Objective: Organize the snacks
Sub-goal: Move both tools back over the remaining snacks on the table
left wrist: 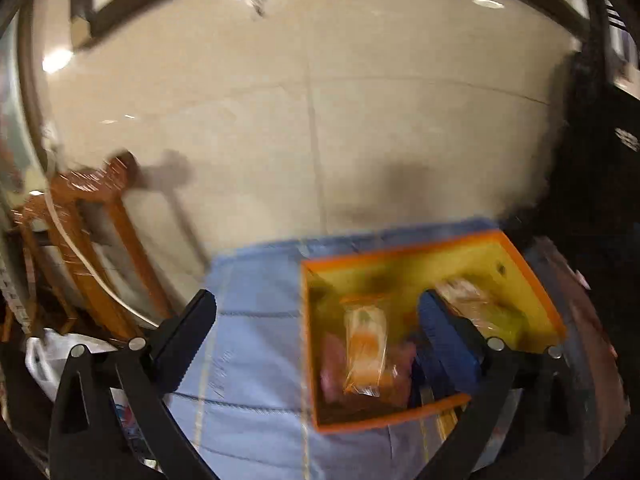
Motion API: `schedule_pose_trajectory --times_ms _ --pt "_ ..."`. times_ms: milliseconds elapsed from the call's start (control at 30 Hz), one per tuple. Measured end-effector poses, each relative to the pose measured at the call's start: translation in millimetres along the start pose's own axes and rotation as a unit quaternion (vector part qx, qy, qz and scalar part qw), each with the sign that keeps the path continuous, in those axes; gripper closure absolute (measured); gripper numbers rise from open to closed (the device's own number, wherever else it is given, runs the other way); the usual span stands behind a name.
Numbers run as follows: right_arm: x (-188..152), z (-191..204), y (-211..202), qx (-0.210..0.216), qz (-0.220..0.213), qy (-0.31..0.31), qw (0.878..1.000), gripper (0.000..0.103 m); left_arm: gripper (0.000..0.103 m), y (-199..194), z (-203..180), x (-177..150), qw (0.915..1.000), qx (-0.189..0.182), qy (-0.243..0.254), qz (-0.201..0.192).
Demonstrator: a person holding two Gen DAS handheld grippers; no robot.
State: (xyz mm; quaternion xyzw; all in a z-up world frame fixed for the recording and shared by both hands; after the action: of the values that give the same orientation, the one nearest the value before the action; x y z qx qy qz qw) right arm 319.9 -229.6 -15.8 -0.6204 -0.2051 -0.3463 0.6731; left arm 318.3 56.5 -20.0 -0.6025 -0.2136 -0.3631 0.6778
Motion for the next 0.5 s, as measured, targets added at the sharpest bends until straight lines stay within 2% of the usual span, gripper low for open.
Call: schedule_pose_trajectory --times_ms 67,200,300,433,500 --pt "-17 -28 -4 -0.036 0.005 0.001 0.999 0.003 0.004 6 -1 -31 0.9997 -0.004 0.012 0.023" --pt "-89 -87 6 -0.081 0.048 0.034 0.995 0.003 0.004 17 1 -106 0.9976 -0.005 0.039 0.057" --pt "-141 -125 21 -0.118 0.093 0.067 0.986 0.003 0.004 15 -7 -163 0.9959 -0.040 0.024 0.078" --pt "-195 -155 41 -0.141 0.132 0.114 0.975 0.003 0.004 32 -20 -221 0.9903 -0.072 0.007 0.119" --pt "-213 -162 49 -0.153 0.149 0.120 0.969 0.003 0.004 41 -27 -246 0.9866 -0.075 0.022 0.143"
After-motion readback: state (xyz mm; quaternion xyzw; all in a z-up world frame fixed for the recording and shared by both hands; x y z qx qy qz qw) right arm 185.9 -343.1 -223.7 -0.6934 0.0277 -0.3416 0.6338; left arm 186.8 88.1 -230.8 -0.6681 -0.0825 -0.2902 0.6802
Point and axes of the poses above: each gripper's, at about its wrist camera, not at the fingertips, and y roughly the way its jaws point, z to its left, x to its top, the point moved 10 cm from there along y, roughly the way its jaws point, and after that the axes turned 7 degrees about y, right-handed, at the moved point
